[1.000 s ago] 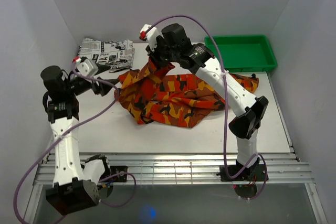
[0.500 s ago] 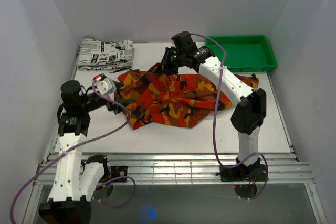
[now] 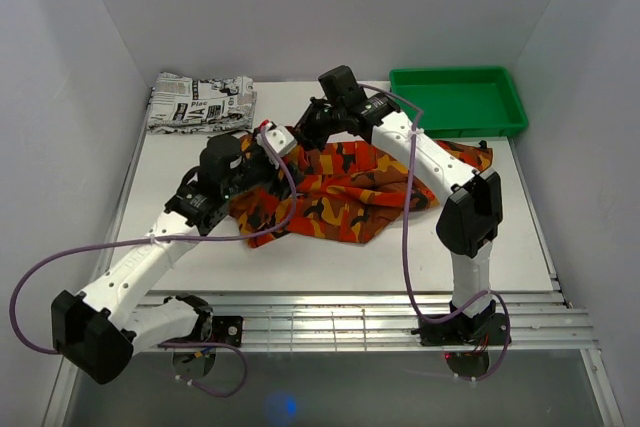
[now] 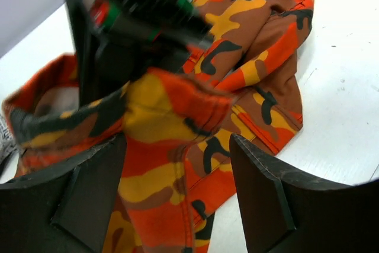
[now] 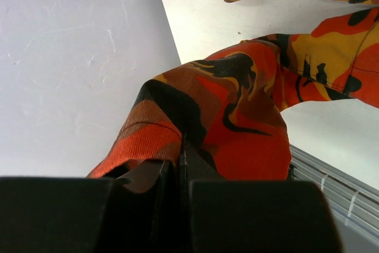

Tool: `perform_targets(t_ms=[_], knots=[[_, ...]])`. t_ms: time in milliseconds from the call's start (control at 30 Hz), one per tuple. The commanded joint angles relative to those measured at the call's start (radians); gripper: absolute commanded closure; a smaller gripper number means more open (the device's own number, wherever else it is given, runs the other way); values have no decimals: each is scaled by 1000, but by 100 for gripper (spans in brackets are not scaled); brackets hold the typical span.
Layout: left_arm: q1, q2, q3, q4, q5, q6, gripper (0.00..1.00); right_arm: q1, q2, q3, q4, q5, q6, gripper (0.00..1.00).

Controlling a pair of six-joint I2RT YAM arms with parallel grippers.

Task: Fold and stack the trousers
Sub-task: Flatten the trousers out

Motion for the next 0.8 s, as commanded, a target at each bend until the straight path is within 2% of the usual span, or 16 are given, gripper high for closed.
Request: perform_targets(t_ms=[0, 33, 133, 267, 467, 600, 633, 667, 733, 767], knots=[[-106, 10, 9, 112, -213, -8, 19, 3, -5, -21, 8, -16, 70, 92], [-156, 26, 6, 121, -250, -3, 19, 3, -1, -15, 5, -5, 70, 92], [-218, 42, 4, 144, -326, -5, 19, -1, 3, -4, 5, 36, 97, 92], [-241, 79, 13, 184, -475, 6, 20, -3, 0, -1, 8, 30, 120, 92], [-243, 85, 19, 181, -627, 4, 38, -3, -39, -64, 8, 24, 117, 92], [-239, 79, 18, 195, -643, 17, 48, 5, -63, -110, 14, 17, 108, 92], [-232, 77, 21, 196, -637, 11, 52, 6, -68, -118, 14, 17, 108, 92], [-229, 77, 22, 196, -632, 8, 65, 8, -71, -119, 14, 15, 103, 92], [-220, 71, 29, 181, -606, -6, 79, 9, -76, -118, 16, 29, 100, 92], [-221, 65, 26, 172, -598, -8, 95, 5, -76, -115, 16, 33, 91, 92]])
